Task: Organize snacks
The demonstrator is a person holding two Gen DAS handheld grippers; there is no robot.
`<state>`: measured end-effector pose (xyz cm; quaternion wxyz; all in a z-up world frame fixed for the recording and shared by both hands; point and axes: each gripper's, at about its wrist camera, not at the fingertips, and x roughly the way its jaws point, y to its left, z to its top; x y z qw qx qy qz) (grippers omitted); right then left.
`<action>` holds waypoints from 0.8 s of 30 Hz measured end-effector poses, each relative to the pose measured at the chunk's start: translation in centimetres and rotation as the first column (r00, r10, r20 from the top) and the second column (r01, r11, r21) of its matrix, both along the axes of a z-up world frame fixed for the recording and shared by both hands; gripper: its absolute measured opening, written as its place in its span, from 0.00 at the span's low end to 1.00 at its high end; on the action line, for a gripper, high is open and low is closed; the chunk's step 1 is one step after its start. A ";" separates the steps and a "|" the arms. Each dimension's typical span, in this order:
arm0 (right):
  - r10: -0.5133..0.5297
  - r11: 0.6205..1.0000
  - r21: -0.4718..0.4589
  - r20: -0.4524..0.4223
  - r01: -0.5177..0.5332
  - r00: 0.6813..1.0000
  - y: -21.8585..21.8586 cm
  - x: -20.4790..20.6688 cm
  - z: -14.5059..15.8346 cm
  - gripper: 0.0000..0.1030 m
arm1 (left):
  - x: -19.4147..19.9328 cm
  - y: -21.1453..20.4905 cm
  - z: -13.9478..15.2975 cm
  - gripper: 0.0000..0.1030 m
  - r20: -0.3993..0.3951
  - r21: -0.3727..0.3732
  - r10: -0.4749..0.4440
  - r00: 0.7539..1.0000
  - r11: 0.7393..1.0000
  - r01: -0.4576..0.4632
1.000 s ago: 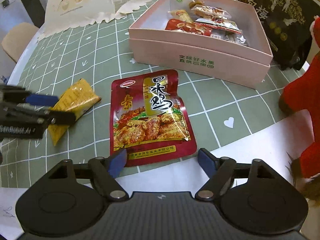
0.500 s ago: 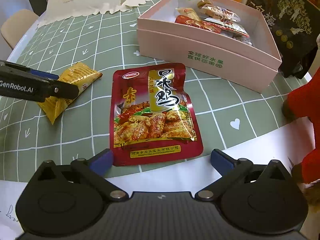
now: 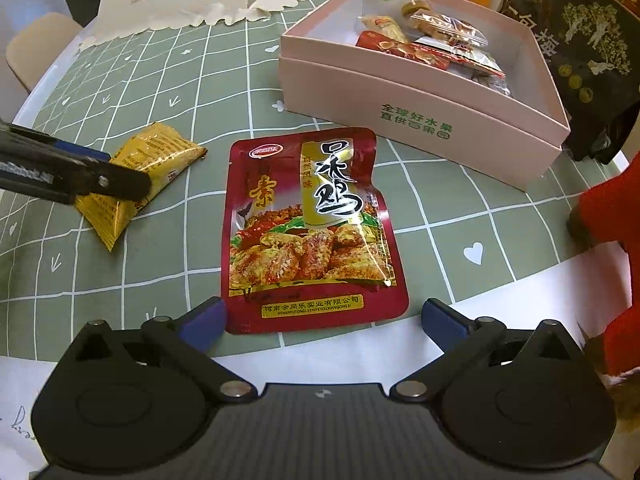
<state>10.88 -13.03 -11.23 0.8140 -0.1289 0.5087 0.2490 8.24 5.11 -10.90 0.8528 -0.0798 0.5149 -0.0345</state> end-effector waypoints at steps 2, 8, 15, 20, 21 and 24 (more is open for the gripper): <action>0.013 1.000 0.003 -0.030 -0.013 0.999 -0.1 0.5 0.4 0.97 | 0.2 -0.5 -0.1 0.76 0.000 0.021 -0.007 1.000 1.000 0.007; -0.043 0.993 0.110 0.016 0.041 0.999 -1.0 0.8 2.7 0.85 | 0.4 -0.4 -0.1 0.72 0.010 0.005 0.027 1.000 1.000 -0.027; 0.026 0.999 0.046 0.075 -0.029 0.997 2.7 2.6 1.3 0.85 | -0.5 0.4 0.2 0.70 -0.006 -0.048 0.090 0.996 0.995 -0.090; -0.010 0.998 0.055 0.053 0.007 0.999 3.2 3.7 0.1 0.99 | -1.1 0.4 0.3 0.70 -0.013 -0.074 0.121 0.993 0.990 -0.122; -0.011 0.999 0.051 0.062 0.008 0.998 3.4 3.7 0.0 1.00 | -1.2 0.4 0.3 0.70 -0.014 -0.079 0.125 0.992 0.989 -0.126; -0.017 0.999 0.050 0.082 0.013 0.997 3.5 3.6 -0.1 1.00 | -1.2 0.5 0.3 0.70 -0.014 -0.080 0.126 0.992 0.989 -0.126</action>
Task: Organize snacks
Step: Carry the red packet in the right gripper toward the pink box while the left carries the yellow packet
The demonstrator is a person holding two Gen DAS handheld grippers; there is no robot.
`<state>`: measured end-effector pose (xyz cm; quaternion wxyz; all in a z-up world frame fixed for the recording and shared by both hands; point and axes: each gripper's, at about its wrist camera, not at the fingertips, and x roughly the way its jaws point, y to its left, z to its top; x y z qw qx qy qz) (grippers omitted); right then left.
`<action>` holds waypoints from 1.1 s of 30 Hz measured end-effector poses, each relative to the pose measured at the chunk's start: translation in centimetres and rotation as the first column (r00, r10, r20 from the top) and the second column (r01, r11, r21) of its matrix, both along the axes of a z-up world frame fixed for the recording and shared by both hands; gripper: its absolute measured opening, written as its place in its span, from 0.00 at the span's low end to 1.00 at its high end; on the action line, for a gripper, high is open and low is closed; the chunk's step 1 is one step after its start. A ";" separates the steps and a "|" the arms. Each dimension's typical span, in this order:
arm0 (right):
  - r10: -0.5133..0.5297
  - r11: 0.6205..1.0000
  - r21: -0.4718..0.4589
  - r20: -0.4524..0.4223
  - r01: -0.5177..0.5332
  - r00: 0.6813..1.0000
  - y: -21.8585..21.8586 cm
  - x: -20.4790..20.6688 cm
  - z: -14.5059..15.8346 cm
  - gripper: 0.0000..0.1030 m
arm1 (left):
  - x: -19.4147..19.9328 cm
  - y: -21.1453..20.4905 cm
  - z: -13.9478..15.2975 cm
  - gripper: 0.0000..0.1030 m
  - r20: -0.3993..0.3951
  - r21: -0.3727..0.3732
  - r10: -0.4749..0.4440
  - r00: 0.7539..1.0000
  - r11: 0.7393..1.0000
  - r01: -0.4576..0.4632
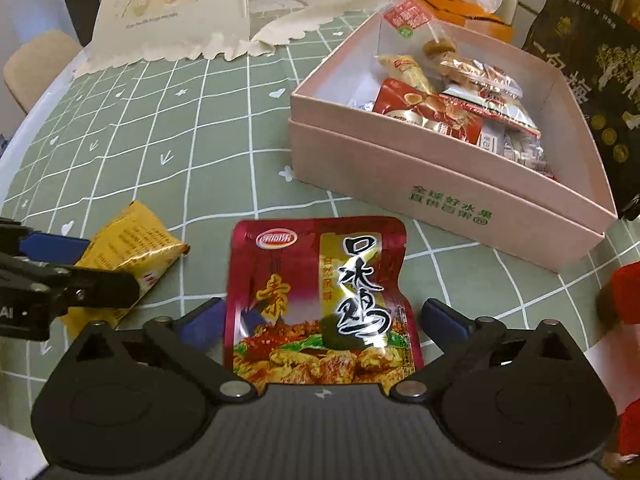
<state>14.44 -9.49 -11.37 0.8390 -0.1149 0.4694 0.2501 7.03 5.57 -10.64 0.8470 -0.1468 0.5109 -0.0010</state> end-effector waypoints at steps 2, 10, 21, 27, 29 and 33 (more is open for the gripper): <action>0.019 1.000 -0.005 -0.010 -0.019 1.000 -0.1 0.0 0.2 0.96 | 0.0 0.0 0.0 0.70 -0.002 0.001 -0.002 1.000 1.000 0.002; 0.059 0.998 0.010 -0.028 -0.058 0.998 -3.4 -2.0 2.7 0.53 | -0.2 -0.2 0.0 0.70 0.006 0.002 -0.007 1.000 1.000 0.007; -0.069 0.996 0.052 -0.076 0.073 0.995 -8.1 -2.6 2.9 0.33 | -1.3 -1.6 0.1 0.69 -0.008 -0.090 -0.040 0.999 0.995 0.039; -0.024 0.994 0.102 -0.091 0.033 0.996 -7.8 -3.4 3.5 0.40 | -1.3 -1.7 0.1 0.69 -0.008 -0.101 -0.035 0.999 0.994 0.034; -0.038 0.991 0.123 -0.137 0.055 0.990 -7.5 -3.1 2.9 0.42 | -1.2 -1.6 0.0 0.69 -0.010 -0.137 -0.036 0.999 0.990 0.035; -0.043 0.989 0.130 -0.172 0.066 0.984 -7.0 -2.8 1.4 0.47 | -0.8 -2.2 -0.3 0.69 -0.014 -0.200 -0.075 0.997 0.977 0.071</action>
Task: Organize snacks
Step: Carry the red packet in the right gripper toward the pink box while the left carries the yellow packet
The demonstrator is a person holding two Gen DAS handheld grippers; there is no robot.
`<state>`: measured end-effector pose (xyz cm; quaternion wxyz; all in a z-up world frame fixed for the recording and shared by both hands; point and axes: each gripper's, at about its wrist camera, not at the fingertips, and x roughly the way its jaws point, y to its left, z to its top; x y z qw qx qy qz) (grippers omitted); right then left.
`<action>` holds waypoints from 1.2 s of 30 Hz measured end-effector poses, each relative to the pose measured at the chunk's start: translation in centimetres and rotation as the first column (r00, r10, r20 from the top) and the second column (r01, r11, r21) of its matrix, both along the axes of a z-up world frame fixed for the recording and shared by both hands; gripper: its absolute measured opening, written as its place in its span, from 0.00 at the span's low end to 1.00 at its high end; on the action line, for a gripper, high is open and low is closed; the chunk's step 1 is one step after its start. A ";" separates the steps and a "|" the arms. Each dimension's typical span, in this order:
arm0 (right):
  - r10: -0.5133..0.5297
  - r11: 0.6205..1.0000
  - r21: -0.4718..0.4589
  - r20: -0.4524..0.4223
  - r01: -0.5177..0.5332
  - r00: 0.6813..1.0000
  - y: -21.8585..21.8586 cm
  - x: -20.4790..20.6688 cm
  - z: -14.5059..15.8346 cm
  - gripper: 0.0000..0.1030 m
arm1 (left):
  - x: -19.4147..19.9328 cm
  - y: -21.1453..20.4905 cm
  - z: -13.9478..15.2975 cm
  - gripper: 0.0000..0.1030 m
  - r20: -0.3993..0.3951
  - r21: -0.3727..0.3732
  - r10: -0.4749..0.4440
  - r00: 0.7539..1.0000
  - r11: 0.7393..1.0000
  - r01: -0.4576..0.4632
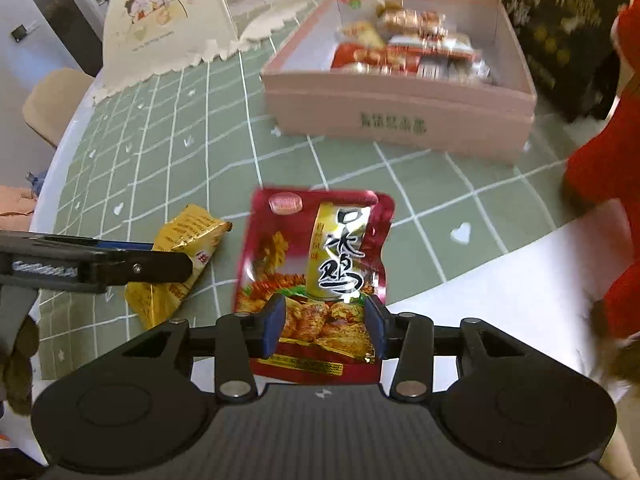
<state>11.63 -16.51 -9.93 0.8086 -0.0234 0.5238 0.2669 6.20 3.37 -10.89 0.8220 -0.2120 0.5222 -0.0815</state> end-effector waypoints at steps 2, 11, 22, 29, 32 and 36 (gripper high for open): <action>0.001 1.000 -0.003 0.033 -0.001 0.999 -0.3 0.1 -0.1 0.53 | 0.4 0.0 -0.4 0.69 -0.010 -0.072 -0.002 1.000 0.997 0.002; -0.023 0.999 -0.021 0.024 0.024 0.999 -0.4 0.1 -0.1 0.59 | 2.3 -0.7 -0.4 0.68 -0.010 -0.149 0.011 1.000 0.989 -0.012; -0.048 0.973 -0.225 0.013 0.049 0.999 7.8 2.0 -0.8 0.94 | -0.9 2.8 0.6 0.68 0.006 0.047 0.159 0.987 0.986 -0.159; 0.029 0.985 -0.173 0.092 -0.012 0.995 6.9 1.1 -1.0 0.92 | -1.6 3.5 0.2 0.68 0.008 -0.007 0.190 0.982 0.982 -0.190; 0.072 0.987 -0.153 0.089 -0.058 0.993 5.5 0.5 -0.3 0.70 | -1.6 3.6 0.1 0.68 0.010 -0.020 0.188 0.982 0.982 -0.188; 0.070 0.988 -0.142 0.082 -0.058 0.994 3.4 0.0 0.6 0.56 | -1.5 3.6 0.0 0.68 0.017 -0.023 0.179 0.984 0.984 -0.178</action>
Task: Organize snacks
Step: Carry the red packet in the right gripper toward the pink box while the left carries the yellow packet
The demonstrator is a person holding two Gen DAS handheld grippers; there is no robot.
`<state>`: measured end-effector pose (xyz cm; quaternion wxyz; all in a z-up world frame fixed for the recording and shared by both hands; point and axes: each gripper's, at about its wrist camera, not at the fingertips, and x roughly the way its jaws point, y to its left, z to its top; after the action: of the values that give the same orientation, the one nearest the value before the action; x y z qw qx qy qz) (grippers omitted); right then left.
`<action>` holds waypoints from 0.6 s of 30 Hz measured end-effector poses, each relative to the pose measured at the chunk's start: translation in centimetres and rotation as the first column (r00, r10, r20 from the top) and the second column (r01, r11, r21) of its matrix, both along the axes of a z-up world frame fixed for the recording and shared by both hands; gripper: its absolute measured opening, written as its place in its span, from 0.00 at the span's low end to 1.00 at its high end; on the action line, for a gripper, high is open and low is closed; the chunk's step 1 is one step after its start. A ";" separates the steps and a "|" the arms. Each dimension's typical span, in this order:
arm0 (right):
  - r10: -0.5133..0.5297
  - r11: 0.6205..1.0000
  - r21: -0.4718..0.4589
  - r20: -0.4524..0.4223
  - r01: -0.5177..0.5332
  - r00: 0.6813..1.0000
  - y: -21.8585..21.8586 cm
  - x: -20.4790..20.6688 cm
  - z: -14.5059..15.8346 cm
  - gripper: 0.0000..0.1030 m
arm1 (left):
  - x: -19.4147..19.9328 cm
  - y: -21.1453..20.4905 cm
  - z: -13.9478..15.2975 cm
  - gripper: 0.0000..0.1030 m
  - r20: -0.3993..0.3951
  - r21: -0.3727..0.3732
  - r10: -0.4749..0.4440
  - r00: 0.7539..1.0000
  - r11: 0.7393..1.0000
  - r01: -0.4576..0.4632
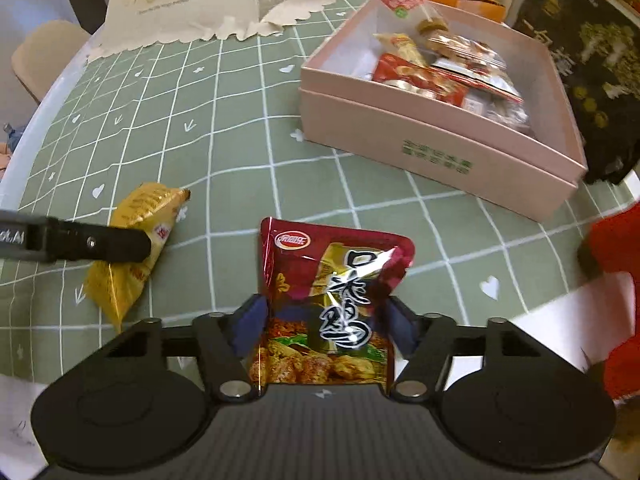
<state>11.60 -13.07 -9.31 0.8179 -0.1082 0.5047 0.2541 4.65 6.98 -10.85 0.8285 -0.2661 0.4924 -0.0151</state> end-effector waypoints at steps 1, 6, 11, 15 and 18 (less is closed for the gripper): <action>-0.007 1.000 0.008 0.004 0.006 1.000 -0.3 -0.2 0.4 0.53 | 0.0 0.0 0.0 0.68 0.001 0.002 -0.002 1.000 1.000 0.002; -0.033 0.999 0.042 0.025 0.031 0.999 -1.3 -0.3 2.4 0.36 | -0.3 -0.3 0.0 0.68 0.000 -0.003 -0.017 1.000 1.000 0.017; -0.047 0.995 0.091 0.014 0.045 0.999 -2.1 -0.7 3.8 0.33 | -0.4 -1.3 0.1 0.68 -0.008 -0.001 -0.042 0.999 0.999 0.042; -0.025 0.979 0.202 -0.045 0.033 0.999 -2.3 -1.3 5.3 0.17 | -0.3 -2.4 0.1 0.68 -0.003 0.014 -0.084 0.996 0.996 0.084; 0.028 0.953 0.304 -0.109 0.006 0.994 -1.6 -1.7 6.4 0.09 | -0.3 -2.8 0.0 0.68 0.006 0.012 -0.096 0.995 0.995 0.096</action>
<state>9.88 -14.66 -2.94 0.7938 0.0304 0.5040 0.3390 4.39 4.21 -10.85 0.8299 -0.2372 0.5021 -0.0529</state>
